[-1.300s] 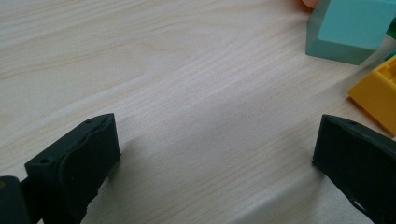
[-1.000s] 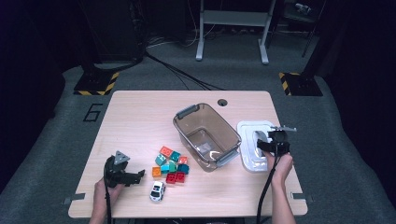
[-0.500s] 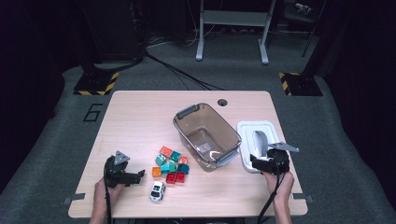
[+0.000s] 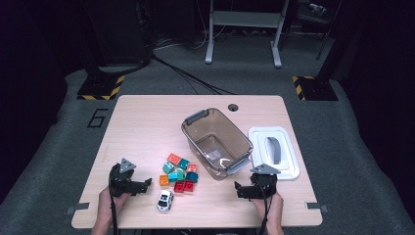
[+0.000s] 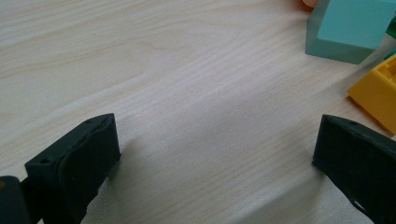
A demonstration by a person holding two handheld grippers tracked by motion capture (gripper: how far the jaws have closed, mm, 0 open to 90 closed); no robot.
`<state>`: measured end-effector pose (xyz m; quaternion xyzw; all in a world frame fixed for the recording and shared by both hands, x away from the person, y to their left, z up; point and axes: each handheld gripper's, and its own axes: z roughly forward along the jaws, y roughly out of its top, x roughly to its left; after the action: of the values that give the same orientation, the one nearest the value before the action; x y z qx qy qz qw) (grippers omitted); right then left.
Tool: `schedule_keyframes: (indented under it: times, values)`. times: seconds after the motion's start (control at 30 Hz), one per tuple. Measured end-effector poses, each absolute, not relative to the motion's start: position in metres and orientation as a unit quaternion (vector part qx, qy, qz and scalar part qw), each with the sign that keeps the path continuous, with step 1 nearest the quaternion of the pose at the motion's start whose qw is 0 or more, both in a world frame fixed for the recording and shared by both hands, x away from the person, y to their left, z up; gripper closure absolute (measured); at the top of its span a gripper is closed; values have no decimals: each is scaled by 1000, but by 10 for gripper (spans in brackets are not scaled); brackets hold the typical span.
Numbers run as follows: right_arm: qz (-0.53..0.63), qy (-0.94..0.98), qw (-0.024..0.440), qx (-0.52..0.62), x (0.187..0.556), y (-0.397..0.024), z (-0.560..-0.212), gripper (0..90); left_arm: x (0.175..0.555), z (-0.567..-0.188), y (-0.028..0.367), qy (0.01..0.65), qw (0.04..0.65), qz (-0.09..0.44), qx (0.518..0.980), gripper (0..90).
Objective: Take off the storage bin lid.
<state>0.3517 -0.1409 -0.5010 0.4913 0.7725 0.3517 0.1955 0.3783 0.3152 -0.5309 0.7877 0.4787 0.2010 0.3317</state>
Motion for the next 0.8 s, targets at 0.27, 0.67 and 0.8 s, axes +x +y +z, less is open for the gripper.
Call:
schedule_keyframes:
  times: [0.27,0.67,0.8]
  values:
    - [344,785,195,477,353,-121,-520,0,375,-531,314,487,329,209,782,2]
    - [333,787,203,479,357,-118,-530,0,356,-514,310,489,351,218,769,27]
    - [334,788,202,477,358,-119,-531,0,345,-505,304,484,365,221,764,29]
